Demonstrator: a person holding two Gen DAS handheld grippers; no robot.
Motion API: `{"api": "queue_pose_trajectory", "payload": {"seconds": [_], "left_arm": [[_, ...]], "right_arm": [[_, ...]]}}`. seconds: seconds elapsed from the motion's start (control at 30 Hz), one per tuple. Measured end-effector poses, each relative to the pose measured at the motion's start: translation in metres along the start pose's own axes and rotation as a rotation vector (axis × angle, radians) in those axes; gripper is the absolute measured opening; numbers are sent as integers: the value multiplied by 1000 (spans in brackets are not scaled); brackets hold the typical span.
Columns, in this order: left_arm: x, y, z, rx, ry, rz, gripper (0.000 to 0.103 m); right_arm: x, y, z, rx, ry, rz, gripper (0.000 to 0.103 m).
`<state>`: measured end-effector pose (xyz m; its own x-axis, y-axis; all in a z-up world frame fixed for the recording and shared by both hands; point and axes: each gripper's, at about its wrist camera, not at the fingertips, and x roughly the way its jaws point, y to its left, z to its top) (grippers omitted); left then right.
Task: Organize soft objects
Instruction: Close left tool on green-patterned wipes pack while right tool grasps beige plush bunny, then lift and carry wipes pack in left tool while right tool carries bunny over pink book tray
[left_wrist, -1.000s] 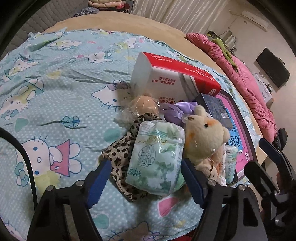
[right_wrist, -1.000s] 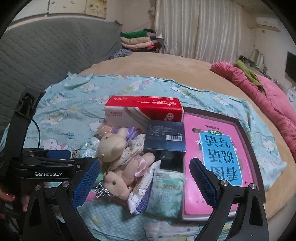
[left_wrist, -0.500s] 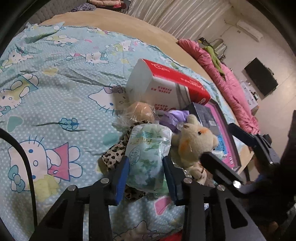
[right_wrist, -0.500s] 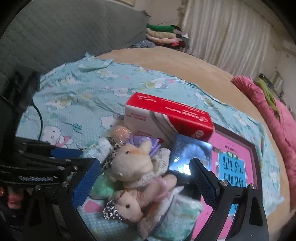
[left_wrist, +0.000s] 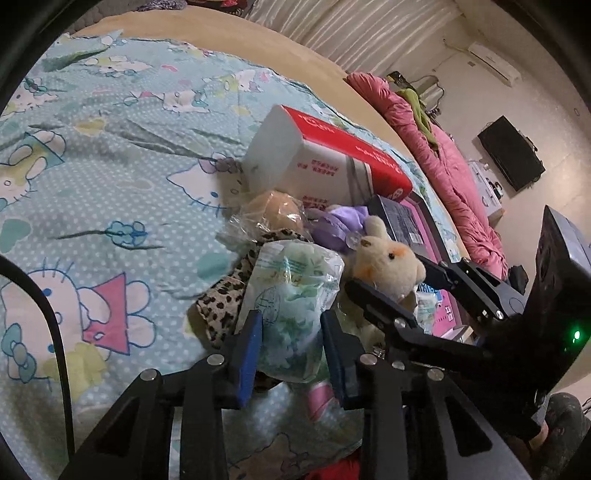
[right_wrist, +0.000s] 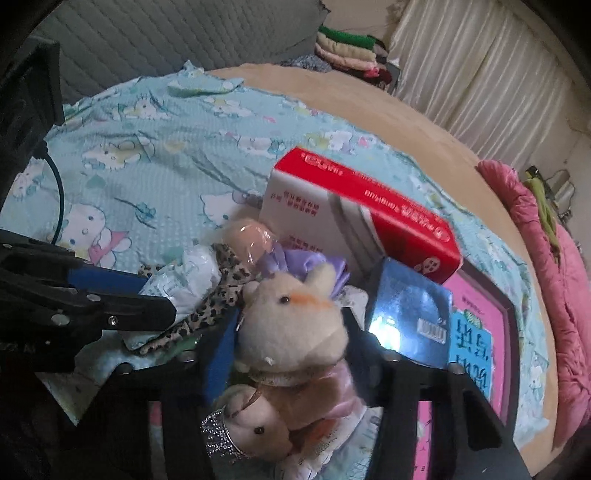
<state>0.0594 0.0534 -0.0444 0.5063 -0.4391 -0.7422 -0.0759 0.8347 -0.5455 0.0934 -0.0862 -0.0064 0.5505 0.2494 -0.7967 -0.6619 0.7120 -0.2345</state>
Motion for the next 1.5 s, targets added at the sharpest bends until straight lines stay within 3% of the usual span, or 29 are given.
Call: {"api": "queue_pose_trajectory", "payload": {"seconds": [0.33,0.5,0.8,1.0,1.27,1.5], "left_arm": [[13,-7,-3,15,-1,34,37],[11,-21,-5,90,-27,85,19],[-13,-43,-10,148,-100,145,17],[-33,-67,-12,199,-152,193,17],[-50,-111,-9,269,-197,200,17],[-45,-150,-11,333,-190,187,17]], "right_arm": [[-34,-29,-5,140,-89,46,49],[-53,-40,-9,192,-130,49,49],[-81,-55,-21,242,-192,58,49],[-99,-69,-33,283,-242,62,49],[-118,-89,-54,343,-289,43,49],[-137,-113,-71,410,-338,9,49]]}}
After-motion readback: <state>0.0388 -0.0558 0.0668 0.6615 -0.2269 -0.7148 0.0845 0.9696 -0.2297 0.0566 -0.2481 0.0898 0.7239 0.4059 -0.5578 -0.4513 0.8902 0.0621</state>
